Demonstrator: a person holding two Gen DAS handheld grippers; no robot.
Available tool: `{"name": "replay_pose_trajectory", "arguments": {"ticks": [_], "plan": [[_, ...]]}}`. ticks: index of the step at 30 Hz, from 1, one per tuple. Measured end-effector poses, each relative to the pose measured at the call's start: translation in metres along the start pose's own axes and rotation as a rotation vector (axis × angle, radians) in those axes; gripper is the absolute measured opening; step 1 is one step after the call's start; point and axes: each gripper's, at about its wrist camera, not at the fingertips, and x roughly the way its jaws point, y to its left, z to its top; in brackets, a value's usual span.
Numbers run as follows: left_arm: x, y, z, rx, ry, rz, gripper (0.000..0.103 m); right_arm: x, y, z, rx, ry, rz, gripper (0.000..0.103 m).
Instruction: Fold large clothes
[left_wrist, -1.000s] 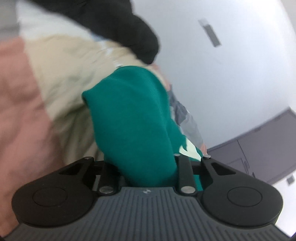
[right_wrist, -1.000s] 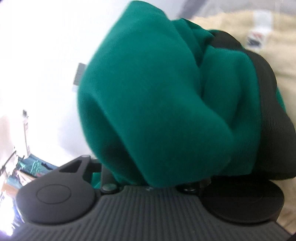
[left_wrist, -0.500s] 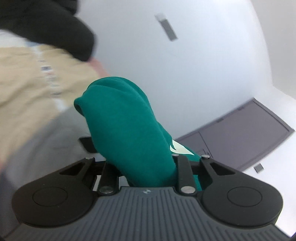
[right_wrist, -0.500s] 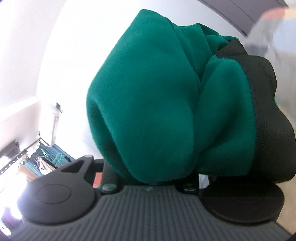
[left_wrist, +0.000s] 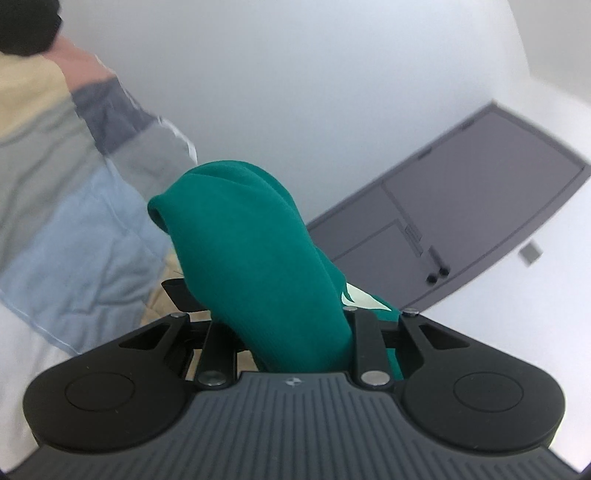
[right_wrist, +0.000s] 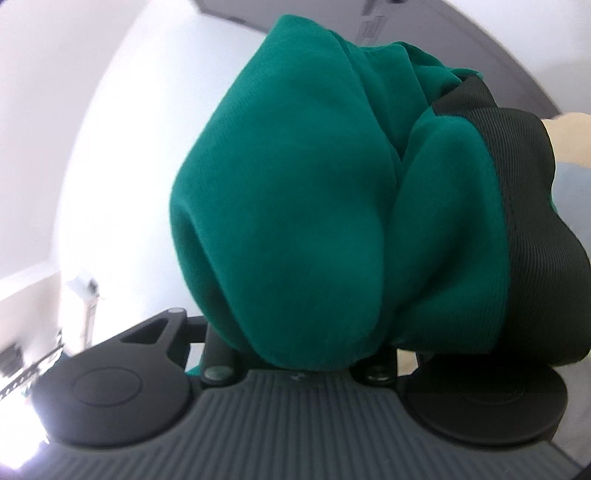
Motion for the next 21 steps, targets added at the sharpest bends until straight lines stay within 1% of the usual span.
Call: {"name": "replay_pose_trajectory", "arguments": {"ticks": [2,5,8,10,13,14,15,16,18,19,21], "plan": [[0.023,0.008,-0.01,0.011,0.029,0.021,0.027,0.005,-0.029,0.0,0.038,-0.004,-0.025,0.04],[0.047,0.029,-0.025,0.014,0.059,0.052,0.027,0.016,-0.069,-0.006,0.073,0.014,-0.072,0.04],[0.062,0.055,-0.039,0.001,0.063,0.058,0.027,0.025,-0.104,-0.018,0.099,0.039,-0.103,0.04],[0.066,0.072,-0.046,0.008,0.048,0.032,0.028,0.023,-0.124,-0.028,0.109,0.04,-0.09,0.039],[0.064,0.085,-0.056,0.02,0.042,0.013,0.028,0.018,-0.145,-0.039,0.108,0.02,-0.036,0.04],[0.065,0.09,-0.059,0.021,0.044,0.015,0.029,-0.001,-0.156,-0.039,0.098,0.019,-0.03,0.04],[0.066,0.095,-0.061,0.022,0.048,0.022,0.03,0.0,-0.171,-0.02,0.087,0.019,-0.027,0.04],[0.066,0.1,-0.064,0.019,0.054,0.029,0.031,0.0,-0.173,-0.003,0.078,0.019,-0.024,0.041],[0.071,0.111,-0.068,0.008,0.062,0.036,0.032,-0.005,-0.184,0.002,0.079,0.019,-0.014,0.041],[0.071,0.114,-0.069,0.008,0.06,0.032,0.032,-0.001,-0.185,0.0,0.078,0.02,-0.011,0.041],[0.07,0.114,-0.07,0.006,0.054,0.03,0.032,-0.012,-0.193,0.009,0.073,0.02,-0.014,0.042]]}}
